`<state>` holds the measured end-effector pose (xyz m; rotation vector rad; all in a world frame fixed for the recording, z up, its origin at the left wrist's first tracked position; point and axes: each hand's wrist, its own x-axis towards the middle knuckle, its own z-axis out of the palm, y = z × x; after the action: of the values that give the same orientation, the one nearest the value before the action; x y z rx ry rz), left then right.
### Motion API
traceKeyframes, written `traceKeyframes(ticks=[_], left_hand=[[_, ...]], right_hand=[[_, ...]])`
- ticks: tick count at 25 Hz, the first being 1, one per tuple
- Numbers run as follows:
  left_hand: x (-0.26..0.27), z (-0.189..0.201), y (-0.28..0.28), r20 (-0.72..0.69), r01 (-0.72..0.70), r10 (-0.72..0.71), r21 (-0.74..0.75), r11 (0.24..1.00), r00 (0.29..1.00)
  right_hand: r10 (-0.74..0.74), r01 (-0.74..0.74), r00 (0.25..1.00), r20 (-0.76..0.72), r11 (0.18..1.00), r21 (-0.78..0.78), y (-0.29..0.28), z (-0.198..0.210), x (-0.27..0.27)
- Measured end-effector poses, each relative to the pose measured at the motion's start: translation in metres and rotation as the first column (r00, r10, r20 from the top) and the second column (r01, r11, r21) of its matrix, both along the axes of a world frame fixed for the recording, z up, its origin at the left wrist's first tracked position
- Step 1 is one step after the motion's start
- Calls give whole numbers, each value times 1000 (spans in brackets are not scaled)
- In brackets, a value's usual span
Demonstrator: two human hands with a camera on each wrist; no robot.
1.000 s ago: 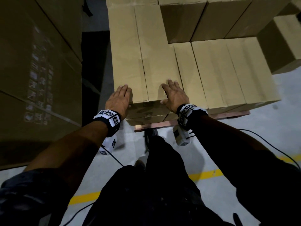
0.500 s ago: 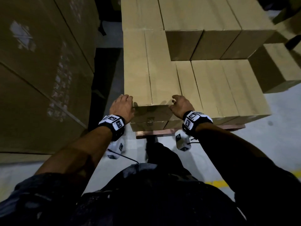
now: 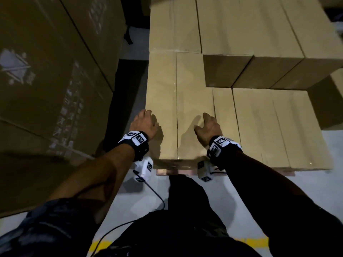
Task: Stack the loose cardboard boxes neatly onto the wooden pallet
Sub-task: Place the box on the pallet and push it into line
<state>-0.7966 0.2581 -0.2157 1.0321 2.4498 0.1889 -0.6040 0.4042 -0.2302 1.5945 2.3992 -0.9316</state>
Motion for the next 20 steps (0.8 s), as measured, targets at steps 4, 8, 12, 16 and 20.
traceKeyframes(ticks=[4,8,12,16,20], left_hand=[[-33,-15,43,212,-283,274,12,959,938],[-54,-24,79,365,-490,449,22,871,815],[-58,-31,93,503,-603,510,27,797,698],[-53,-34,95,532,-656,527,73,751,663],[-50,-33,88,520,-663,535,84,744,666]], right_hand=[[-147,140,988,-47,982,-128,44,-11,-35],[-253,229,964,-80,946,-230,79,-19,-67],[-323,279,940,-112,914,-295,93,-22,-81],[-333,285,934,-130,913,-291,93,-26,-81],[-343,285,927,-152,908,-308,88,-23,-82]])
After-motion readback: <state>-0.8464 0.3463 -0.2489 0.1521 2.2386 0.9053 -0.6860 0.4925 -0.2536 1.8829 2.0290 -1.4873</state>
